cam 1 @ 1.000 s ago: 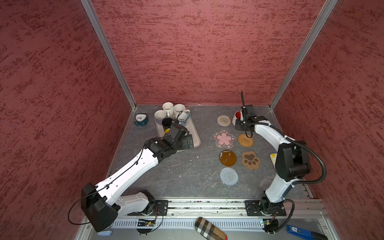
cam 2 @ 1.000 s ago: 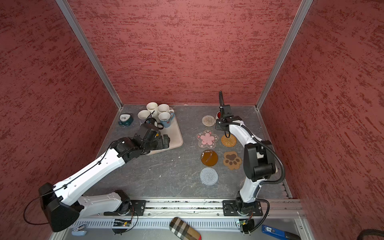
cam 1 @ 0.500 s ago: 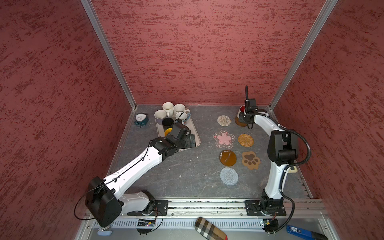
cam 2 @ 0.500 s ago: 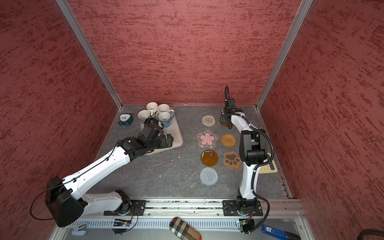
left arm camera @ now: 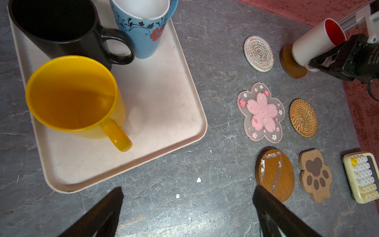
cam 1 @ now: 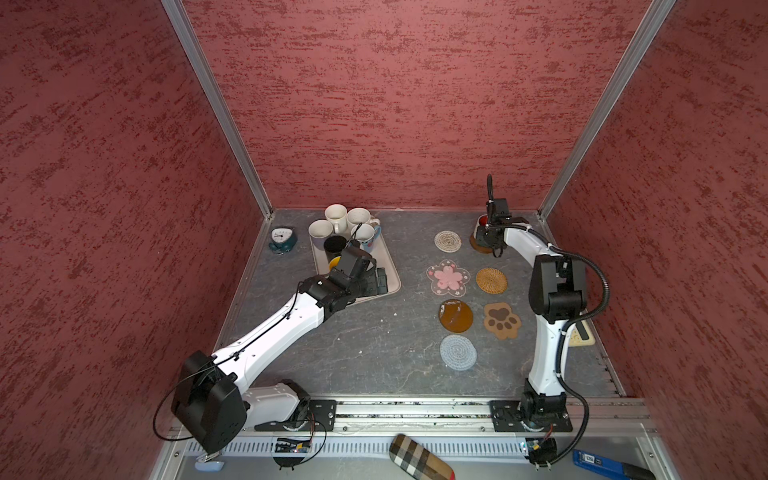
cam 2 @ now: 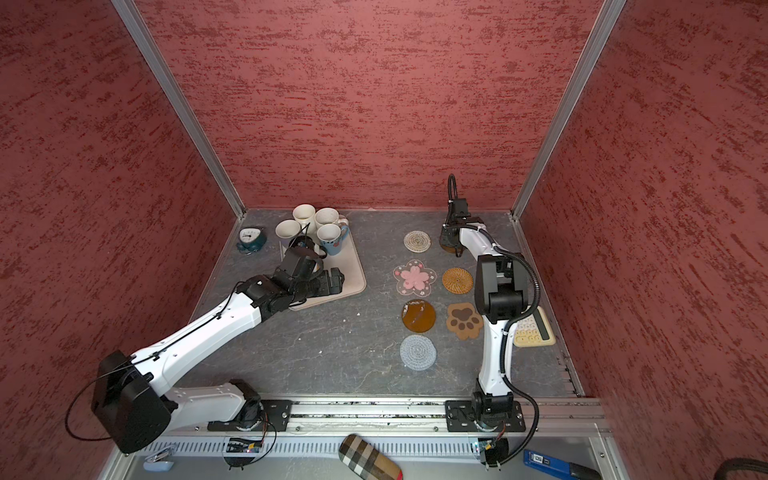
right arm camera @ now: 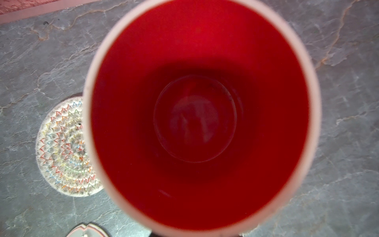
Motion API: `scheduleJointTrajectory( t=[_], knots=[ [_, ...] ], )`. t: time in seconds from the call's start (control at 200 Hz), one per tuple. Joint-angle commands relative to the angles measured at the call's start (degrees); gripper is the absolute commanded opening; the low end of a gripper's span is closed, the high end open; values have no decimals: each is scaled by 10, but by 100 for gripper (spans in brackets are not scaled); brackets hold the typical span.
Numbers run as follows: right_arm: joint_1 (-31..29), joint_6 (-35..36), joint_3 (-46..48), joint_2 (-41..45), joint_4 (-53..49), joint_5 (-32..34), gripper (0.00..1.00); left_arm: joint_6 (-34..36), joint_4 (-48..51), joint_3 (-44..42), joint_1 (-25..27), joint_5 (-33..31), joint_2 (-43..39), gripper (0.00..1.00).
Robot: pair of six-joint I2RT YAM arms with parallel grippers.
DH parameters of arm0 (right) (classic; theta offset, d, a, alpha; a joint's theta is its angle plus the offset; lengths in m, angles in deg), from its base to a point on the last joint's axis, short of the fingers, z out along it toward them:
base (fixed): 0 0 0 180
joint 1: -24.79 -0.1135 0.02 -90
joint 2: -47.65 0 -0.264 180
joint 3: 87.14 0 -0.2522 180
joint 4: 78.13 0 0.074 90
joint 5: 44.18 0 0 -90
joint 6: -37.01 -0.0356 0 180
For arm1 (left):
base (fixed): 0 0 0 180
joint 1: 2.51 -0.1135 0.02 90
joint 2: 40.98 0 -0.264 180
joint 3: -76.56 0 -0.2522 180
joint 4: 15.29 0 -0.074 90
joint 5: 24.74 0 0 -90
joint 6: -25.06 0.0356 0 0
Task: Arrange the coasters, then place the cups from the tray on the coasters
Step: 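Carry the red-lined mug onto the wooden disc while the left gripper nears the yellow mug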
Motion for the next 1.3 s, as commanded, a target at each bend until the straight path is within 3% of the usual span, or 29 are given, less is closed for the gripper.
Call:
scheduleJointTrajectory(
  t=[0.0, 0.446, 0.922, 1.152, 1.292],
  knots=[
    [3, 4, -23, 6, 26, 21, 0, 7, -13, -9, -7, 12, 7, 100],
    [4, 9, -13, -6, 35, 24, 1, 7, 7, -10, -16, 10, -2, 99],
    [8, 3, 4, -15, 51, 16, 18, 10, 32, 9, -18, 5, 0, 99],
    [11, 1, 5, -19, 56, 5, 34, 9, 40, 14, -18, 3, 0, 99],
    [10, -1, 6, -18, 56, 2, 57, 8, 50, 16, -20, -2, -3, 99]
  ],
)
